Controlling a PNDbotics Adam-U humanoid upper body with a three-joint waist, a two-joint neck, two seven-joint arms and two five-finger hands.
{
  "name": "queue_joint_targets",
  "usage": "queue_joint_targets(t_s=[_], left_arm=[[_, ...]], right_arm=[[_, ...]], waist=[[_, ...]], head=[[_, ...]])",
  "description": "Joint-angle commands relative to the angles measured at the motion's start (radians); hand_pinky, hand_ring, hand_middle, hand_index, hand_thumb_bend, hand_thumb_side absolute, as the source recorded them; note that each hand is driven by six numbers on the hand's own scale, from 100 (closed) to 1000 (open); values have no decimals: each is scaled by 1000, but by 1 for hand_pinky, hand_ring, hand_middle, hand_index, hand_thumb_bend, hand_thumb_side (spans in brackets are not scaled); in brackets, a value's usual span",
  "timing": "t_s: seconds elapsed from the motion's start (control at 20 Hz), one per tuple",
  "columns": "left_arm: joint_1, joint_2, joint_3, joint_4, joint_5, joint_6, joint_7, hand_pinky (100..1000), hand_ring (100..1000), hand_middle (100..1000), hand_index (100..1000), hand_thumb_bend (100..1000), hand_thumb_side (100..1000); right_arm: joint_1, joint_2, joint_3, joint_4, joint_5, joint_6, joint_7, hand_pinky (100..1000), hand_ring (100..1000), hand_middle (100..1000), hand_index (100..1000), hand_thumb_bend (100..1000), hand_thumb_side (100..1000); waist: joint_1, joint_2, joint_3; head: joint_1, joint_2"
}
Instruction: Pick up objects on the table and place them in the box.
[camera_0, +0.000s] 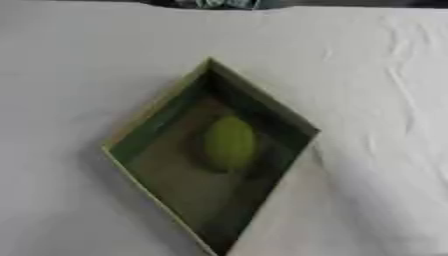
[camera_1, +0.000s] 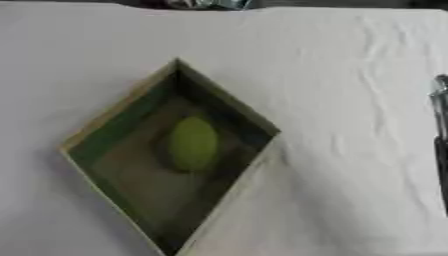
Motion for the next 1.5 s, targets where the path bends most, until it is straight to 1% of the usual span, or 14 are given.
queue_joint_targets(t_s=[0.05,0.25,0.5,0.7,0.85,0.9,0.95,1.2,1.4,1.5], left_arm=[[4,52,9,-20,49,-29,48,711,755,686,735,100,625],[19,62,-14,-20,105,-62,104,713,755,686,735,100,625],[24,82,-39,-20,175,-98,174,722,759,690,739,100,629],[33,96,-57,-20,230,-113,230,719,749,677,732,100,629],[39,105,-68,-20,275,-114,274,717,745,672,728,100,630],[40,109,-71,-20,290,-116,289,718,746,674,730,100,630],[41,114,-74,-20,305,-121,304,719,746,674,730,100,631],[55,139,-88,-20,382,-153,381,716,744,671,729,100,632],[67,154,-96,-20,442,-172,441,711,738,664,727,100,631],[75,165,-91,-20,469,-182,471,711,737,663,727,100,629]], right_arm=[[-14,-17,0,-16,-2,1,14,821,671,623,725,100,529],[-24,-22,4,-16,-7,-1,21,827,693,645,729,100,529],[-36,-31,10,-16,-11,-5,28,833,719,672,735,100,529],[-42,-36,14,-16,-15,-9,29,841,750,697,743,100,528],[-49,-39,17,-16,-20,-11,28,848,772,717,751,100,527],[-50,-40,18,-16,-22,-12,28,850,779,727,755,100,477],[-50,-40,19,-16,-23,-13,28,851,782,733,757,100,526],[-50,-41,20,-16,-26,-17,25,851,786,741,764,100,526],[-49,-41,22,-16,-23,-18,29,849,783,738,762,100,527],[-48,-40,22,-16,-21,-17,31,849,782,737,762,100,528]], waist=[[5,-14,-5],[8,-11,-16],[12,-9,-34],[13,-9,-45],[13,-8,-49],[12,-8,-50],[12,-9,-51],[8,-12,-56],[5,-16,-57],[5,-19,-56]], head=[[3,-22],[0,-30],[-4,-29],[-10,-25],[-11,-23],[-11,-24],[-12,-25],[-19,-29],[-14,-29],[-12,-28]])
